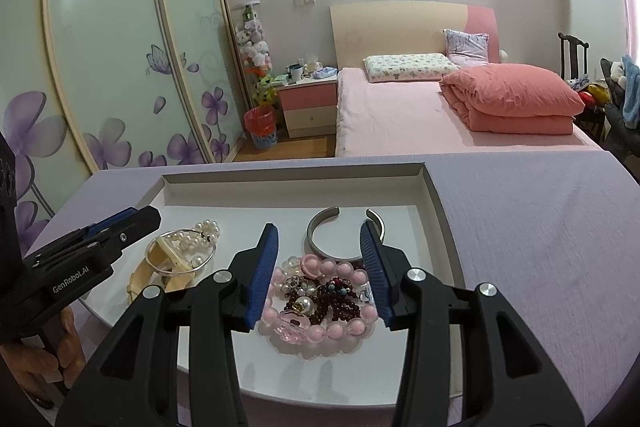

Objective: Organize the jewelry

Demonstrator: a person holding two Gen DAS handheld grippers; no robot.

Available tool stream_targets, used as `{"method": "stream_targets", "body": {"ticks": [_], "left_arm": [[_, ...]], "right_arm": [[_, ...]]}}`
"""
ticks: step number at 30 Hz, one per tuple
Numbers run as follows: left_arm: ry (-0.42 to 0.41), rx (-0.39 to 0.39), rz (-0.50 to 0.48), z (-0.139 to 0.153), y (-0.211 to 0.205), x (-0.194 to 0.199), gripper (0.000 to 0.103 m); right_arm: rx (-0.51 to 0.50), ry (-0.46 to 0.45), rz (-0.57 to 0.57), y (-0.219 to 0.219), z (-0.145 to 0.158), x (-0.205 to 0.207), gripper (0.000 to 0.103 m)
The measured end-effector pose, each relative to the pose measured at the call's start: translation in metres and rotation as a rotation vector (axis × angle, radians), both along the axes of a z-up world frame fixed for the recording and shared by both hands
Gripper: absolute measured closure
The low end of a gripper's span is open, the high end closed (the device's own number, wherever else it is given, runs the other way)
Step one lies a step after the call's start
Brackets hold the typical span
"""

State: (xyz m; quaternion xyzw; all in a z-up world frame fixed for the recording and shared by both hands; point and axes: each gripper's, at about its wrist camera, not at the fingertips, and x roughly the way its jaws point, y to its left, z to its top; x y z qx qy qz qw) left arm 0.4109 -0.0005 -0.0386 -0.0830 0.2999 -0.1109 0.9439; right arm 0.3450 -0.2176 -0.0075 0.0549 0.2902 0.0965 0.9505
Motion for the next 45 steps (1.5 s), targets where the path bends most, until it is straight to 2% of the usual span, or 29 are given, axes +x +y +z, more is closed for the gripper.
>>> {"method": "stream_targets", "body": {"ticks": [2,4,6,7,9,11,12,14,16,21,27,32,36,45], "left_arm": [[0.004,0.0,0.004,0.0,0.001,0.0,0.062],[0.005,-0.004,0.013,0.002,0.005,-0.005,0.057],[-0.014,-0.003,0.024,0.009,0.012,-0.016,0.051],[-0.024,-0.001,0.028,0.012,0.014,-0.021,0.045],[-0.053,0.002,0.038,0.02,0.021,-0.037,0.035],[-0.09,0.004,0.049,0.03,0.03,-0.059,0.02],[-0.106,0.004,0.052,0.034,0.034,-0.069,0.016],[-0.144,0.012,0.058,0.045,0.044,-0.097,0.007],[-0.174,0.026,0.066,0.05,0.048,-0.119,0.004],[-0.22,0.084,0.105,0.052,0.056,-0.178,0.004],[-0.237,0.137,0.15,0.037,0.058,-0.236,0.004],[-0.224,0.1,0.171,0.029,0.063,-0.26,0.004],[-0.217,0.105,0.173,0.028,0.066,-0.265,0.004],[-0.227,0.102,0.182,0.031,0.069,-0.273,0.004]], "right_arm": [[-0.004,0.001,-0.001,0.0,-0.001,-0.001,0.058],[-0.005,0.0,-0.005,0.0,0.0,-0.004,0.052],[-0.004,-0.01,-0.009,0.0,0.006,-0.013,0.037],[-0.005,-0.017,-0.008,-0.001,0.007,-0.016,0.034],[-0.008,-0.033,-0.007,0.001,0.014,-0.03,0.014],[-0.005,-0.049,-0.001,0.001,0.021,-0.049,0.005],[-0.005,-0.058,0.005,0.002,0.024,-0.058,0.002],[-0.011,-0.08,0.01,0.004,0.031,-0.079,0.002],[-0.015,-0.089,0.015,0.005,0.034,-0.097,0.002],[-0.063,-0.089,0.007,0.012,0.035,-0.134,0.002],[-0.163,-0.152,-0.044,0.022,0.029,-0.182,0.002],[-0.125,-0.163,-0.048,0.018,0.02,-0.205,0.002],[-0.066,-0.148,-0.049,0.012,0.013,-0.209,0.002],[-0.07,-0.184,-0.079,0.008,0.014,-0.219,0.002]]}}
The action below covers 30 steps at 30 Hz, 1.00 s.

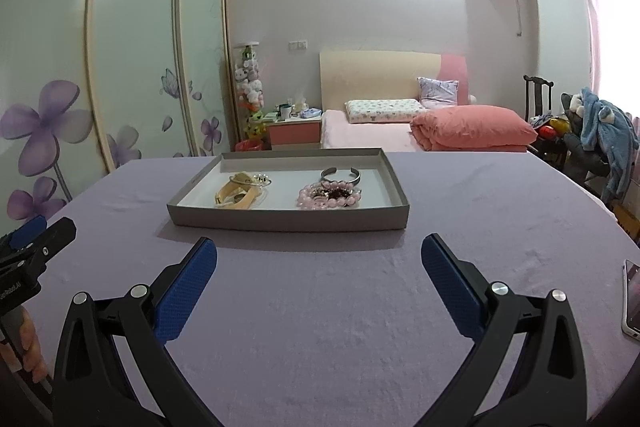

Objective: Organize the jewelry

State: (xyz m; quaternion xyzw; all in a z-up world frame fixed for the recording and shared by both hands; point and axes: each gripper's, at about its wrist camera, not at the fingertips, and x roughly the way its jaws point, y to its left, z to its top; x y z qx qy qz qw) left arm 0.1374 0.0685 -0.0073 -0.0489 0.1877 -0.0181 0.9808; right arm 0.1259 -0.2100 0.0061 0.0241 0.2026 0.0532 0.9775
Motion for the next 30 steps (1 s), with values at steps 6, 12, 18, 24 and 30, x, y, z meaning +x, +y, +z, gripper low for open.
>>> {"method": "stream_targets", "body": {"ticks": [6,12,18,24,30], "left_arm": [[0.008,0.0,-0.005,0.001,-0.003,0.003,0.004],[0.007,-0.001,-0.013,0.003,-0.006,0.006,0.004],[0.004,0.002,-0.017,0.004,-0.011,0.006,0.004],[0.004,0.001,-0.018,0.004,-0.011,0.006,0.004],[0.008,0.004,-0.028,0.006,-0.016,0.007,0.004]], "right_arm": [[0.005,-0.001,-0.001,-0.002,-0.001,-0.001,0.002],[0.005,-0.008,-0.001,-0.002,0.0,-0.003,0.002],[0.002,-0.012,0.0,-0.003,0.002,-0.004,0.002],[0.002,-0.013,0.002,-0.002,0.004,-0.004,0.002],[-0.001,-0.01,0.006,-0.002,0.007,-0.004,0.002]]}}
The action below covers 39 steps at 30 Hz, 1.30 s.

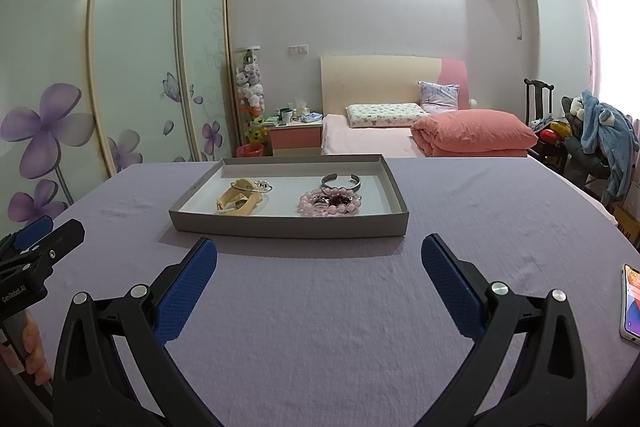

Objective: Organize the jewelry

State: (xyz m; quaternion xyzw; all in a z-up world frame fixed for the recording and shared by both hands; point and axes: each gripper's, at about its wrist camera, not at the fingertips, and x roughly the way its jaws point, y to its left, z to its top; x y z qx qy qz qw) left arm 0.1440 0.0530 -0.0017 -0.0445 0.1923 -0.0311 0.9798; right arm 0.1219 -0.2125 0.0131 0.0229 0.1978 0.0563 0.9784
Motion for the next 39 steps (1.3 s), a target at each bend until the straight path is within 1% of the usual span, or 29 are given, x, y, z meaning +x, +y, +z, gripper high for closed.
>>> {"method": "stream_targets", "body": {"ticks": [39], "left_arm": [[0.005,-0.002,-0.013,-0.0019,-0.0062,0.0003,0.004]], "right_arm": [[-0.001,0.002,0.006,0.0053,0.0033,0.0007,0.002]]}}
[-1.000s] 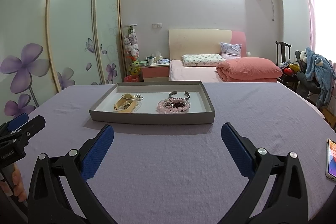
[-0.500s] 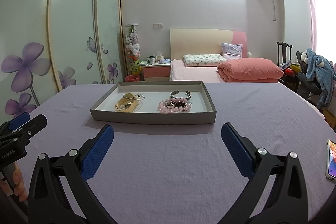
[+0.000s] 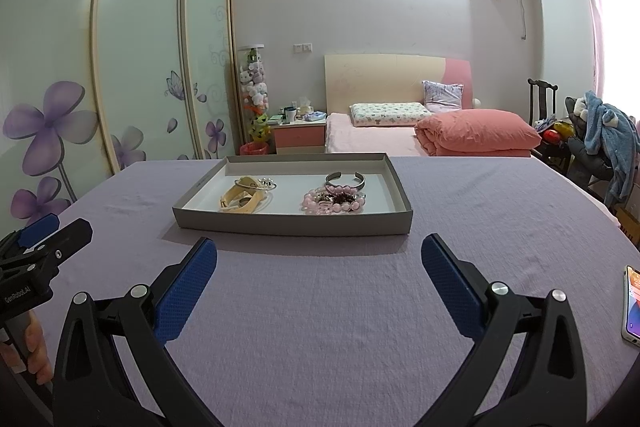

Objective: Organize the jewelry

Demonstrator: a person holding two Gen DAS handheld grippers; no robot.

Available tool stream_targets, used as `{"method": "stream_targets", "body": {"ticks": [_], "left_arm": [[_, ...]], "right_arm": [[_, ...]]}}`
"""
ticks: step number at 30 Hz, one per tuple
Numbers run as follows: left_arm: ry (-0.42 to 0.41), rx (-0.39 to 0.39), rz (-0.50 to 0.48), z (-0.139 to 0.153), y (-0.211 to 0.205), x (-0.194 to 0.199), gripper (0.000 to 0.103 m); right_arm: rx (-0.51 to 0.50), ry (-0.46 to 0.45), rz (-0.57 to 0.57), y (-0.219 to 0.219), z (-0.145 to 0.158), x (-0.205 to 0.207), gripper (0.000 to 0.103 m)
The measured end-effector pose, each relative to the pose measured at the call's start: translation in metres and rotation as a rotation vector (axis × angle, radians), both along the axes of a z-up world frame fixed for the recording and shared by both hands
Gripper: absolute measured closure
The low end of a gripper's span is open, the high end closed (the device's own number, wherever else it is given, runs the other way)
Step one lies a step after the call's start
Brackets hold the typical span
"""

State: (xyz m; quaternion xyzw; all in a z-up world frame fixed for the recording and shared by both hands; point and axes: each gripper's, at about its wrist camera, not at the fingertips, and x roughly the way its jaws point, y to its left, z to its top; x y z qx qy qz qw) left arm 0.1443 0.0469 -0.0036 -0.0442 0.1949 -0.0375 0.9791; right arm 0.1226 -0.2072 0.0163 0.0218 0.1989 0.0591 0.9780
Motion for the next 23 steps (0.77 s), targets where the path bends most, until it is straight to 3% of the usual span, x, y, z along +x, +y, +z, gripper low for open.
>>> {"method": "stream_targets", "body": {"ticks": [23], "left_arm": [[0.006,-0.004,-0.01,-0.002,-0.0033,-0.0005,0.004]], "right_arm": [[0.0,0.0,-0.001,0.0004,0.0008,0.0001,0.002]]}}
